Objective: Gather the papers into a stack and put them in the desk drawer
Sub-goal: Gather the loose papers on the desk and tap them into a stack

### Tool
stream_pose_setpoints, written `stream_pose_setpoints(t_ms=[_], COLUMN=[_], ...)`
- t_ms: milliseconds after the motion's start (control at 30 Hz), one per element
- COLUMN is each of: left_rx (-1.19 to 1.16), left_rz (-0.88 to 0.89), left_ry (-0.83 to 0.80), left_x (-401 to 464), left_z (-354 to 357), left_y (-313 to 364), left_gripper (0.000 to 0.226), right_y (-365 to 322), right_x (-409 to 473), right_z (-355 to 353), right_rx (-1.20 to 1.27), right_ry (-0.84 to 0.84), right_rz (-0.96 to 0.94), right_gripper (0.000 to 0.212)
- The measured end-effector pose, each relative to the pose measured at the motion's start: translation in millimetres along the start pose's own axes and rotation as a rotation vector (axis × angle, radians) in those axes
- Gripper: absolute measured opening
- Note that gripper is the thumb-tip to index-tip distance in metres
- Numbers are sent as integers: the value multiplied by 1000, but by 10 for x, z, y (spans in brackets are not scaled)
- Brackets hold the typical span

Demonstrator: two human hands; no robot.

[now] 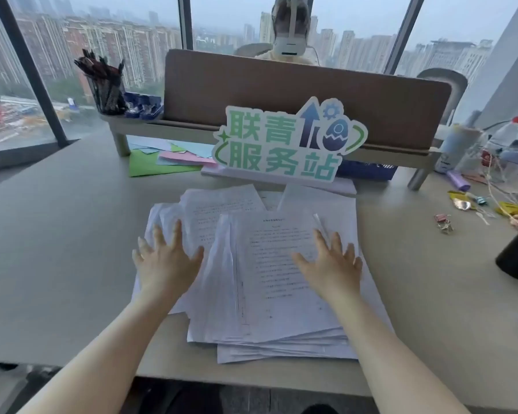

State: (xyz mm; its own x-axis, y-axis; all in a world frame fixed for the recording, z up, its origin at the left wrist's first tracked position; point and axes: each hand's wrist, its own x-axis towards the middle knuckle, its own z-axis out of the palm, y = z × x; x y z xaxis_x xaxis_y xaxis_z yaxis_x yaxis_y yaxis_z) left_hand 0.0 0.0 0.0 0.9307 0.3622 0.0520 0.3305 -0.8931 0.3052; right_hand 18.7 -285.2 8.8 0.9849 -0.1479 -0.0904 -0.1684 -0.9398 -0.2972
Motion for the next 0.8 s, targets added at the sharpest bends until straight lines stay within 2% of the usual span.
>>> stream_pose_setpoints(t_ms=[100, 200, 333, 667, 733, 800], left_rx=[-129, -327, -444, -443, -464, -504], left_rz=[-132, -124, -100, 61, 51, -38], left_ry=[-24, -41, -67, -191, -171, -98], left_x=[20, 80, 129, -29, -37, -21], left_z=[-57, -66, -81, -57, -71, -123], left_y=[-167, -248, -263, -69, -75, -114], left_gripper=[83, 84, 89, 93, 91, 89], right_y=[212, 362, 379, 78, 6, -2], right_x=[10, 31, 40, 13, 7, 25], right_z=[0, 26, 55, 124, 140, 124], right_rx=[2, 21, 15, 15, 5, 33], right_ry=[-8, -17, -25, -81, -106, -119], right_rz=[138, 203, 159, -5, -67, -99], right_gripper=[94, 98, 96, 92, 93, 100])
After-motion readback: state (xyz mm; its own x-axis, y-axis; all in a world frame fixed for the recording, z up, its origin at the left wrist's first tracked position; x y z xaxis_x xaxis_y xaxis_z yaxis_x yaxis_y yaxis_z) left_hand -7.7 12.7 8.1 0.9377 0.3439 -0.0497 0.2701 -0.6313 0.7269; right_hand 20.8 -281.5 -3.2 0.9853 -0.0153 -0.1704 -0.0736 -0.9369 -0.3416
